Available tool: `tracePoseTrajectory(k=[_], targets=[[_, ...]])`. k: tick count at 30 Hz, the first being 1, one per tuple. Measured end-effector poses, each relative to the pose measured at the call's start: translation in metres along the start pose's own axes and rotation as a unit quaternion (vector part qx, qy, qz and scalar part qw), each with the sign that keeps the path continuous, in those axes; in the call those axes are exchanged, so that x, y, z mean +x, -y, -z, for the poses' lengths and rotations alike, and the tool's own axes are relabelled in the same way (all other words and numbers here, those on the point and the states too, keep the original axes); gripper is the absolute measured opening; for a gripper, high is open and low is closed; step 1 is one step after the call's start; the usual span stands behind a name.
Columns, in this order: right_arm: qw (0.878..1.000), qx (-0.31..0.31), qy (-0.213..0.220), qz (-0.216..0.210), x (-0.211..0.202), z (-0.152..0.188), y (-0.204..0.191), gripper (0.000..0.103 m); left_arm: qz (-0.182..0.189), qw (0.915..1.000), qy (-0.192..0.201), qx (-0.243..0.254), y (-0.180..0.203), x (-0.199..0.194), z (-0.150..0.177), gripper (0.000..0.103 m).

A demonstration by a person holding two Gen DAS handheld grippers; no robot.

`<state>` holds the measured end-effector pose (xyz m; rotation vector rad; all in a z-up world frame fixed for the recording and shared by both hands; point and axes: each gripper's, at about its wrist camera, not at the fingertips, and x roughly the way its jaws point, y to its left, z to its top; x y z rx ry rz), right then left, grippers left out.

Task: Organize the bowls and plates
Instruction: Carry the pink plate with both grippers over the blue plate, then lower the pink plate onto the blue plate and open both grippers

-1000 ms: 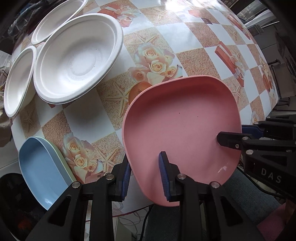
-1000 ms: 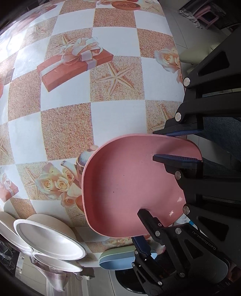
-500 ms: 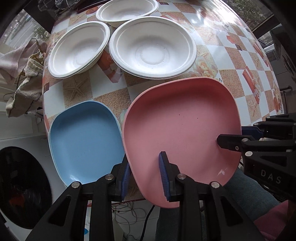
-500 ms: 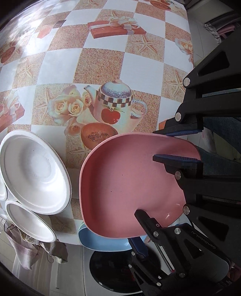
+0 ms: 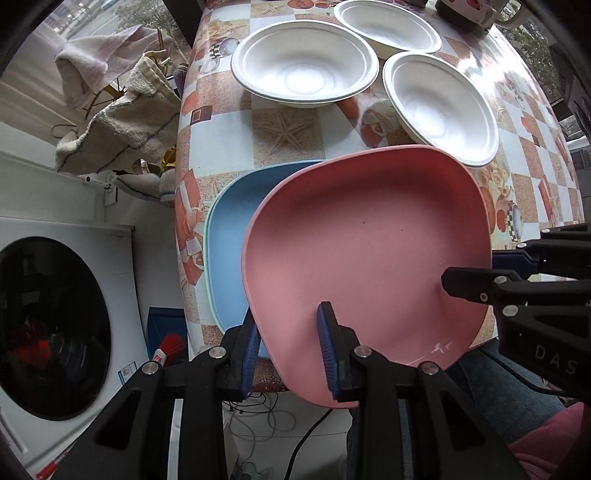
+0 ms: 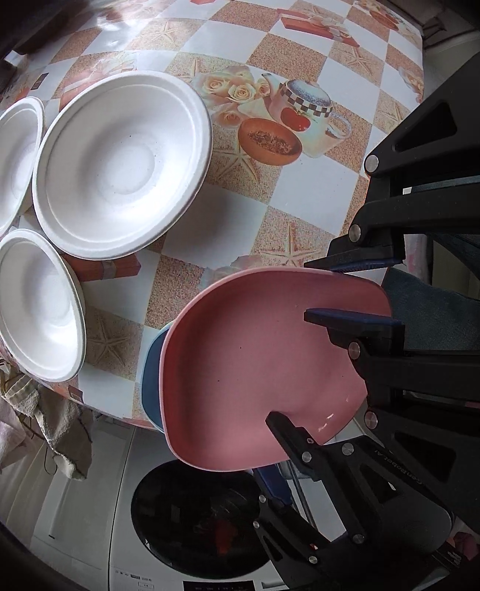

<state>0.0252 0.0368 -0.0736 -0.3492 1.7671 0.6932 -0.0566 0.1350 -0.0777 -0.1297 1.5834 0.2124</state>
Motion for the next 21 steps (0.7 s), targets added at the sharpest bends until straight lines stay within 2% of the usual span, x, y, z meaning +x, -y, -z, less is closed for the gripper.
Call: tracePoseTrajectory(k=[8,14,18,19,20,21], targets=[[1.0,-0.008,-0.017,-0.014,0.026,-0.021,-0.031,0.022,-0.017,0.9997,0.006,-0.017,-0.032,0.008,-0.012,0.032],[1.0,-0.006,-0.023,-0.012,0.036,-0.028,-0.036,0.022,-0.023,0.9995,0.009,-0.022,-0.036,0.012,-0.018,0.034],[1.0,-0.004,-0.016,-0.02,0.016,-0.007,-0.007,0.022,-0.011,0.9992,0.016,-0.034,-0.04,0.015,-0.02,0.05],[1.0,-0.004,-0.013,-0.023,0.014,-0.006,-0.005,0.022,-0.012,0.999,0.02,-0.037,-0.04,0.013,-0.019,0.062],[1.0,-0.004,-0.011,-0.022,0.012,-0.007,-0.004,0.025,-0.014,0.9988,0.025,-0.039,-0.039,0.011,-0.019,0.07],[1.0,-0.005,-0.009,-0.018,0.008,-0.004,0.001,0.032,-0.022,0.9986,0.029,-0.04,-0.039,0.011,-0.019,0.07]])
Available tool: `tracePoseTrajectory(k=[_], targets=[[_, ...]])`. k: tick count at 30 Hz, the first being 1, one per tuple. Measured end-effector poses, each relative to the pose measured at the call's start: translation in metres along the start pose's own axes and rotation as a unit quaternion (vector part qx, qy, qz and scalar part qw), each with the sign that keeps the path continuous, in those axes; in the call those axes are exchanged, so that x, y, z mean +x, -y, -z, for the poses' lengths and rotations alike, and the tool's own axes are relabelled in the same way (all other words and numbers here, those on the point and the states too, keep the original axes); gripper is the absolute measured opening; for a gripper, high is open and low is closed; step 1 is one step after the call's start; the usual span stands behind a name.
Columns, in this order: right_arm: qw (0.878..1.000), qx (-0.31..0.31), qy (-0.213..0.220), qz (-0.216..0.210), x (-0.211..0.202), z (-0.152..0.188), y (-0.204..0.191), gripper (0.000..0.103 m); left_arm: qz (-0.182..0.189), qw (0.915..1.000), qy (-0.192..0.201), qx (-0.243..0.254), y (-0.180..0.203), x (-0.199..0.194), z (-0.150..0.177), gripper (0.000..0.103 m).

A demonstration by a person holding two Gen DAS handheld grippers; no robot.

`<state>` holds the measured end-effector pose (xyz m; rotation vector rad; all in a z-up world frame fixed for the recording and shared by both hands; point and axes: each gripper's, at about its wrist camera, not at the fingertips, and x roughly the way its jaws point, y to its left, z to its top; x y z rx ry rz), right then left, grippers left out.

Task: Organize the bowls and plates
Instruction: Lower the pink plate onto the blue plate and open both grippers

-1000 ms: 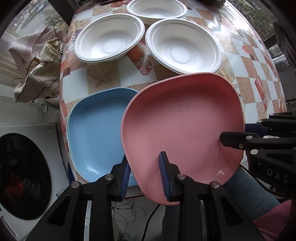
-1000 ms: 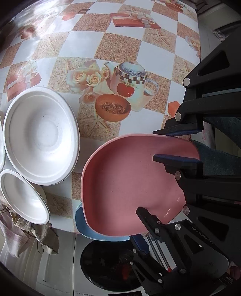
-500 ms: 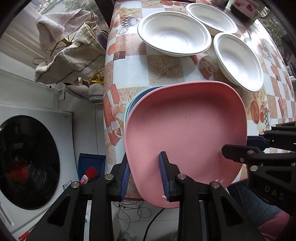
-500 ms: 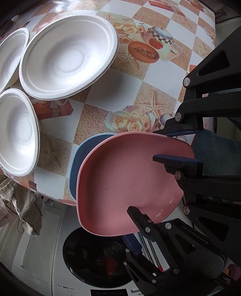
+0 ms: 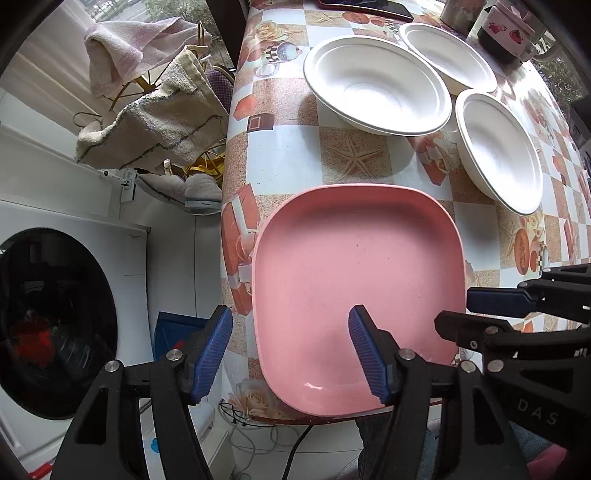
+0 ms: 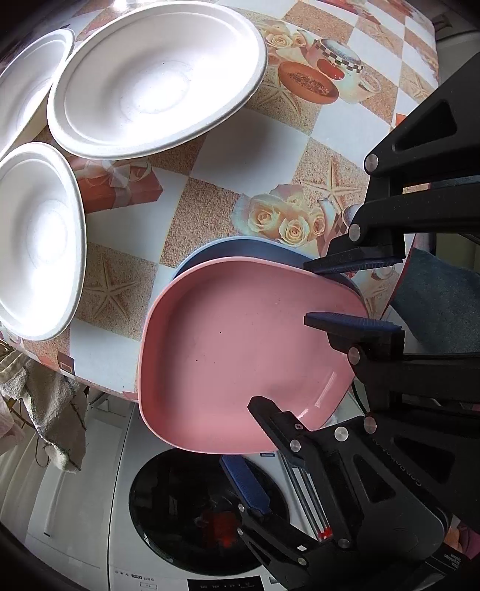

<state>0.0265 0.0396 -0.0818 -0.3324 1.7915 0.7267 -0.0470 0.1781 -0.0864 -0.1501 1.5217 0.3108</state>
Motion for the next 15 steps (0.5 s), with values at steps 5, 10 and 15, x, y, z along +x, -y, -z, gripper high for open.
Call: tracePoseTrajectory(k=[5,10,15], targets=[[1.0,0.003,0.021,0.012,-0.019,0.009,0.021,0.091,0.012,0.9999,-0.004,-0.003,-0.003,-0.001,-0.001,0.076],[0.999,0.017,0.023,0.019,-0.035,0.027,0.04,0.091,0.027,0.9995,0.009,0.01,0.005,-0.011,-0.006,0.077],[0.995,0.086,0.038,0.019,-0.052,0.04,0.077,0.091,0.056,0.9975,0.025,0.034,0.027,-0.024,-0.017,0.077]])
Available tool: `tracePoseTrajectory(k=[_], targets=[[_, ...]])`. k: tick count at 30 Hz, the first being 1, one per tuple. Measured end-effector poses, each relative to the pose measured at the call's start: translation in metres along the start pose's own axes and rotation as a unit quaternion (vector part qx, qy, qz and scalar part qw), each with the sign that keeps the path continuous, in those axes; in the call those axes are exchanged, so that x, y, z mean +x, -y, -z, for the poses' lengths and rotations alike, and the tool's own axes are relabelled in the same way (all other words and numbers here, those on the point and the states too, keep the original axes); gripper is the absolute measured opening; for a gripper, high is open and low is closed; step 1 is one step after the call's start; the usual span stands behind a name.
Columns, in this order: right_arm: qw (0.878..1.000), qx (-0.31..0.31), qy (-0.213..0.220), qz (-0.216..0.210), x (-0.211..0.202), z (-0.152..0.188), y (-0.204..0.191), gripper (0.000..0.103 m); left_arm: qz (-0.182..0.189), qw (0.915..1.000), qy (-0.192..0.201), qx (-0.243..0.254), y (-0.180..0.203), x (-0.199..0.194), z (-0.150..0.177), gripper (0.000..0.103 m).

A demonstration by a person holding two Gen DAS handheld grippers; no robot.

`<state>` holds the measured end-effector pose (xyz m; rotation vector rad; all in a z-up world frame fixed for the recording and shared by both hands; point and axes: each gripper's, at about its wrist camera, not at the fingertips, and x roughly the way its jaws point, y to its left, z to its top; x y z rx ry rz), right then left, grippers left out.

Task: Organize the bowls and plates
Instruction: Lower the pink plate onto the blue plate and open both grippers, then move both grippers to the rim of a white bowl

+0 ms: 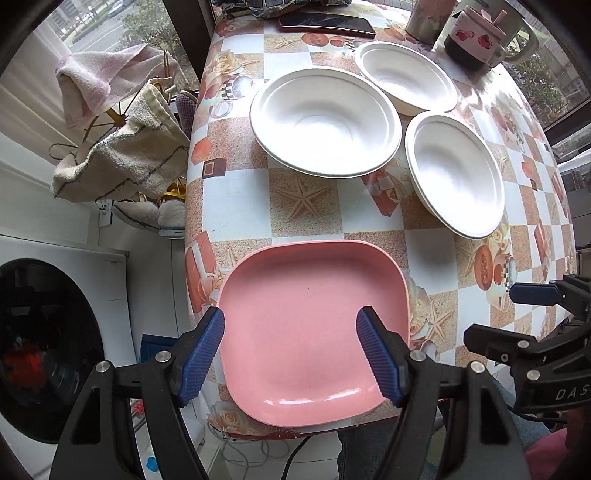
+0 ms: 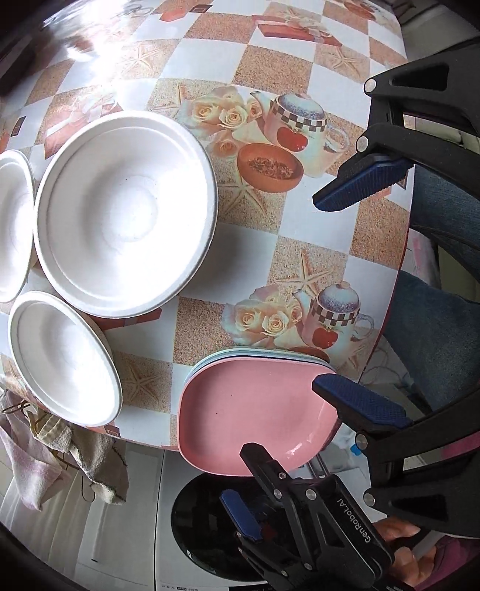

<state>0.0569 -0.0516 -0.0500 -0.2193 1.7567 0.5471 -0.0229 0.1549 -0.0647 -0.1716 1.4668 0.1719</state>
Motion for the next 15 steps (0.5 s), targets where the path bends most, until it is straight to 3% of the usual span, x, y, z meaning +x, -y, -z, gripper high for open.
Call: tracePoseTrajectory(k=[9,15], targets=[[0.995,0.096,0.021,0.006,-0.015,0.009,0.056,0.091,0.039,0.9975,0.007,0.059,0.057,-0.004,-0.022,0.078],[0.992,0.124,0.028,0.005,-0.024,0.004,0.084,0.091,0.052,0.9977,0.0,0.044,0.074,-0.002,-0.031,0.078]])
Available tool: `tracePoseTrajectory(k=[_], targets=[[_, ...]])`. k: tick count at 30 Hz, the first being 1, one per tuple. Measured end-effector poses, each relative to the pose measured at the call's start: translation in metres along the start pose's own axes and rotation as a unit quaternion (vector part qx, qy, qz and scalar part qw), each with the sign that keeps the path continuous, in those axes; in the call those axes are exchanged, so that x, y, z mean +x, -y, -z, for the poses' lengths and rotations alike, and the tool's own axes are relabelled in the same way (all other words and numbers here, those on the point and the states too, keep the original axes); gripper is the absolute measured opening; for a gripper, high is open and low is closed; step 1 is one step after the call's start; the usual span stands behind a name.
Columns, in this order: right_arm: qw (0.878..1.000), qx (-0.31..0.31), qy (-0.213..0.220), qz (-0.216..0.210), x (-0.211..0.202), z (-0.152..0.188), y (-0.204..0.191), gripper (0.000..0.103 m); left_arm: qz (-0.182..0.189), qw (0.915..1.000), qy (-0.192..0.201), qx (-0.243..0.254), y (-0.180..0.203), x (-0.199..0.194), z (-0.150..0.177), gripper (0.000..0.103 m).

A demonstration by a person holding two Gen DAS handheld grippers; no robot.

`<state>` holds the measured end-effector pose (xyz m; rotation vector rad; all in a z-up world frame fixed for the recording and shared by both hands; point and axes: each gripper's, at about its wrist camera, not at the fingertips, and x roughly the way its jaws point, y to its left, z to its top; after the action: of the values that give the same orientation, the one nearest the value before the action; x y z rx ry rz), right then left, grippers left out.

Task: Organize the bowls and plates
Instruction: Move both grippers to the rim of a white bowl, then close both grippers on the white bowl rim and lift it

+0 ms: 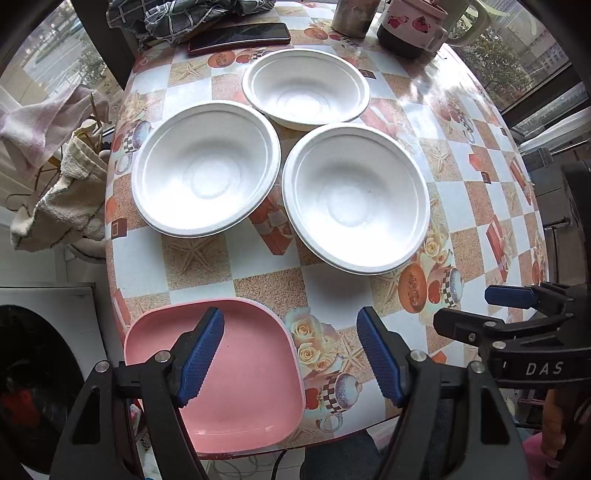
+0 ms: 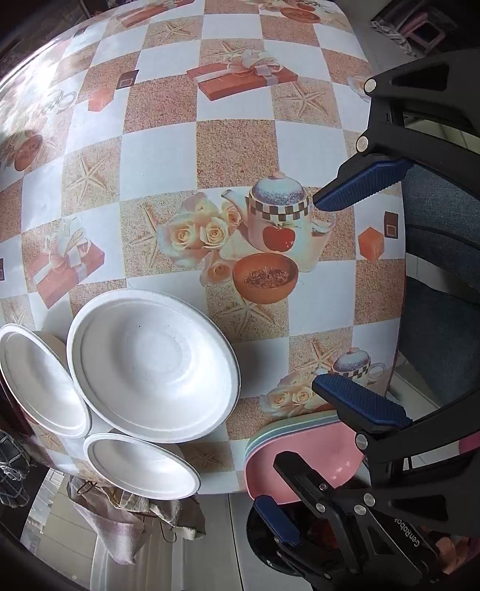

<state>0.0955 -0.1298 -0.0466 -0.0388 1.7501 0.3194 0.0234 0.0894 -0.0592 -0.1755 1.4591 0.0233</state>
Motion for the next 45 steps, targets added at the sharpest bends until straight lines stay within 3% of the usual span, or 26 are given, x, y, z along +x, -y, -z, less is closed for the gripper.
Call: tracePoseTrajectory(k=[9,18,22,30,39,42,44,45], targets=[[0.999,-0.047,-0.004,0.018,-0.004,-0.045,-0.008,0.091,0.007,0.9966,-0.011,-0.082,0.0,0.008,-0.018,0.078],[0.998,-0.053,-0.024,0.033,0.006,-0.069,0.013,0.091,0.007,0.9896,-0.029,-0.141,0.006,0.03,-0.037,0.078],[0.998,-0.05,-0.001,0.036,0.002,-0.088,0.012,0.091,-0.009,0.9867,-0.032,-0.159,0.005,0.039,-0.046,0.078],[0.995,-0.095,0.016,0.04,0.009,-0.134,-0.023,0.091,-0.024,0.9792,-0.048,-0.196,0.002,0.057,-0.06,0.078],[0.989,-0.143,0.004,0.048,0.045,-0.156,-0.059,0.09,-0.02,0.973,-0.055,-0.223,0.005,0.076,-0.075,0.077],[0.986,-0.159,-0.006,0.043,0.054,-0.161,-0.07,0.064,-0.011,0.972,-0.058,-0.228,0.006,0.081,-0.077,0.06],[0.986,-0.161,-0.022,0.035,0.061,-0.162,-0.073,0.038,-0.005,0.9719,-0.062,-0.227,0.007,0.085,-0.077,0.04],[0.987,-0.157,-0.026,0.031,0.063,-0.162,-0.072,0.034,-0.002,0.9722,-0.066,-0.225,0.008,0.087,-0.077,0.036]])
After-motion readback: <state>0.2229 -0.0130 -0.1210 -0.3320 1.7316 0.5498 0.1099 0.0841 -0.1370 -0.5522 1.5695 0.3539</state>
